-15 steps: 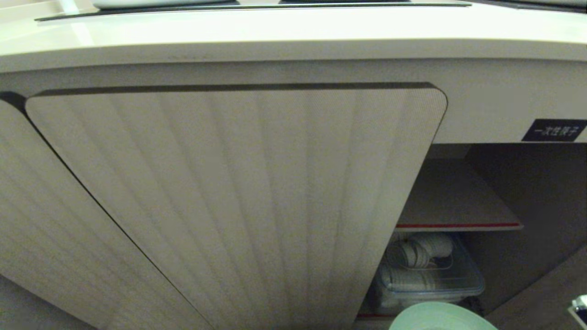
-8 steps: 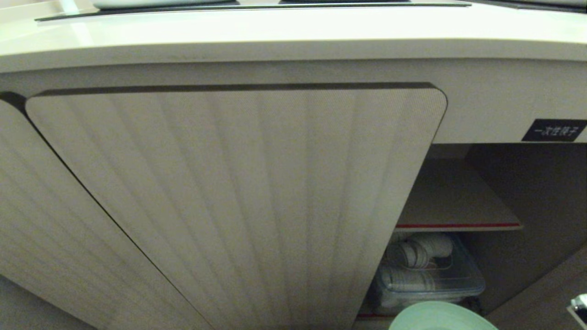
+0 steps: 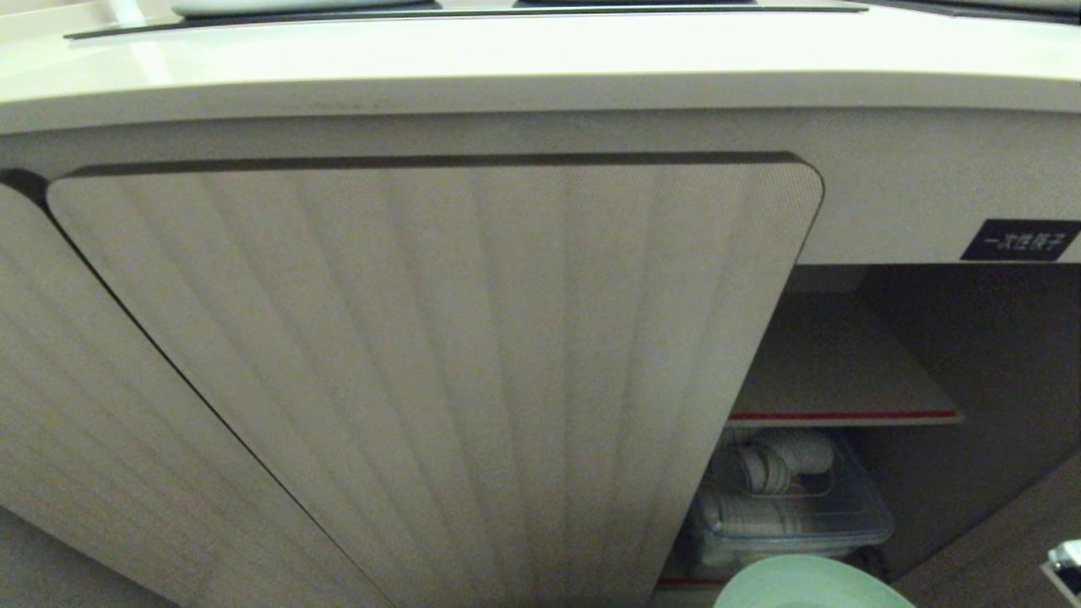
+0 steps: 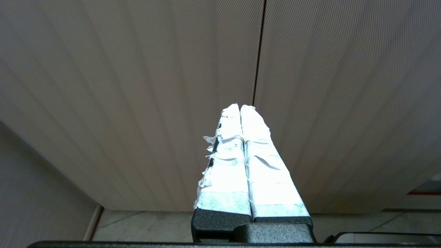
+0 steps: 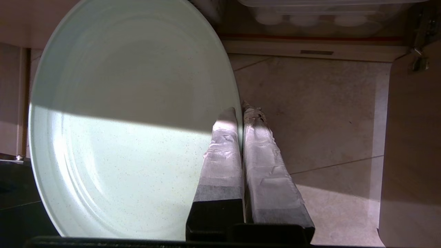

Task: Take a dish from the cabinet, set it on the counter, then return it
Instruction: Place it on the table

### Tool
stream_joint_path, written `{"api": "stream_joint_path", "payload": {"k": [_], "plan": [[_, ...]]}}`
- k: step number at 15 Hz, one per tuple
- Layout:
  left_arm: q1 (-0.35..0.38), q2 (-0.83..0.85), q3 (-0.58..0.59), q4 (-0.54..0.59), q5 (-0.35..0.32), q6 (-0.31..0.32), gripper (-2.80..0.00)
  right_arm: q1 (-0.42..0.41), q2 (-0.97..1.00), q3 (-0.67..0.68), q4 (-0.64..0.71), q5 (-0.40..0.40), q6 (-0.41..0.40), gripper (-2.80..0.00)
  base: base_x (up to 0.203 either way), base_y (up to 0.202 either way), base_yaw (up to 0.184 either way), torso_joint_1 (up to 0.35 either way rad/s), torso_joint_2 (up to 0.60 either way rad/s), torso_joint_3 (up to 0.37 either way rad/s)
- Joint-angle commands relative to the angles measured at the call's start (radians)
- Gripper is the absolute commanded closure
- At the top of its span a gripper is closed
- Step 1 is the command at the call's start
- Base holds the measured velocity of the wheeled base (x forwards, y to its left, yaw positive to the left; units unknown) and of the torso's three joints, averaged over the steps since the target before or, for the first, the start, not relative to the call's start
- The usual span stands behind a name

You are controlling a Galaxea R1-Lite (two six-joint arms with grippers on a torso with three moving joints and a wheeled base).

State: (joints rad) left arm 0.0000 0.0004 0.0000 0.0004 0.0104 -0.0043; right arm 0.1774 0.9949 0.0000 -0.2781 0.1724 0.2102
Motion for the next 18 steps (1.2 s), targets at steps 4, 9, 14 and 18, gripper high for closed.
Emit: {"api": "stream_joint_path", "payload": {"k": [4, 9, 14, 18], "plan": [[0.000, 0.000, 0.000, 0.000, 0.000, 0.000, 0.00, 0.002, -0.008, 0.000, -0.001, 0.007, 0.003, 0.00, 0.000, 0.000, 0.000, 0.000, 0.00, 0.000], [0.000, 0.000, 0.000, 0.001, 0.000, 0.000, 0.00, 0.002, -0.033, 0.000, 0.000, 0.007, 0.003, 0.00, 0.000, 0.000, 0.000, 0.000, 0.00, 0.000], [0.000, 0.000, 0.000, 0.000, 0.000, 0.000, 0.00, 0.004, -0.045, 0.000, -0.010, 0.008, 0.003, 0.00, 0.000, 0.000, 0.000, 0.000, 0.00, 0.000], [0.000, 0.000, 0.000, 0.001, 0.000, 0.000, 0.00, 0.003, -0.051, 0.000, -0.001, 0.022, -0.003, 0.00, 0.000, 0.000, 0.000, 0.000, 0.00, 0.000]]}}
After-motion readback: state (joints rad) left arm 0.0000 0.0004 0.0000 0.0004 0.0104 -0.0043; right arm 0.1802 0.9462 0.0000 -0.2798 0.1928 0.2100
